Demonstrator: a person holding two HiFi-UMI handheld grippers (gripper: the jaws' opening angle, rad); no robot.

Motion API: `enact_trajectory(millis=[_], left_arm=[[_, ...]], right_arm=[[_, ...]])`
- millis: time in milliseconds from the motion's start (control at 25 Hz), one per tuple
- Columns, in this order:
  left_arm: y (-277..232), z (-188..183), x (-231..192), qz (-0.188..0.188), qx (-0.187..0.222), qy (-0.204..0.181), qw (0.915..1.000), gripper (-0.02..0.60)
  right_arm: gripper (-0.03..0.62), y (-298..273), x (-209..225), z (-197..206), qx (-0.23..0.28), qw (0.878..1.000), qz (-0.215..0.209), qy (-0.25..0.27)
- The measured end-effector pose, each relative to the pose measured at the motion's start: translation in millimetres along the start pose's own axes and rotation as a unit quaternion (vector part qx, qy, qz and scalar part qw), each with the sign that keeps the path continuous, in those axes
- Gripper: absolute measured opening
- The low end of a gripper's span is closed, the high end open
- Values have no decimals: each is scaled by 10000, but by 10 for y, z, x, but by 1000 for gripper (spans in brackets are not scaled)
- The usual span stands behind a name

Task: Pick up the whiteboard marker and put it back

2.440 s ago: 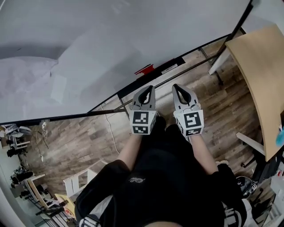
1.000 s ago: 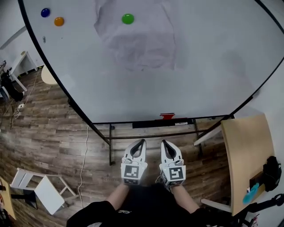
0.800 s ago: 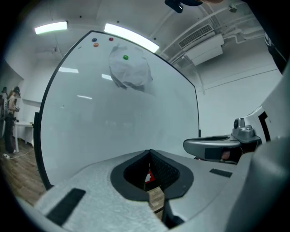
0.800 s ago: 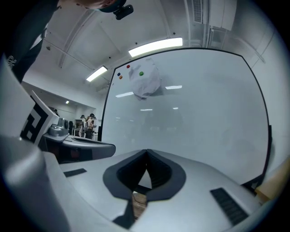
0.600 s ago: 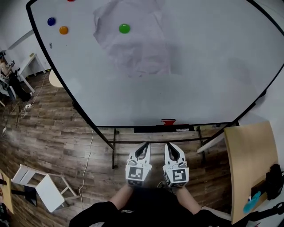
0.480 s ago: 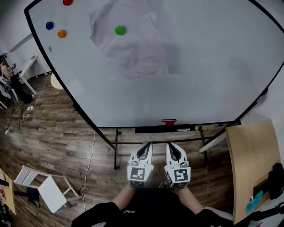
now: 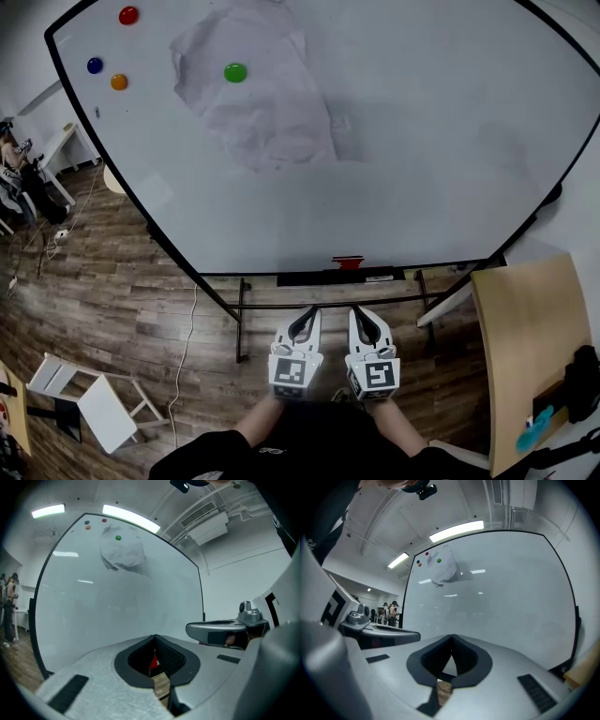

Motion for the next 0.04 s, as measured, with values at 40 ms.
enact_trajectory(millis=[40], left_arm=[[-3,8,16,-3,-1,35,10000,6]], right_arm=[[2,9,12,3,2,10000,2,2]])
Point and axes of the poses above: the fingertips, and each gripper's own axes: y backward along the fingers, x to its right, z out of its underside, the point moved 8 cm from there along y, backward along the fingers, and after that the axes turned 4 degrees about -x, right-handed, at the moved point
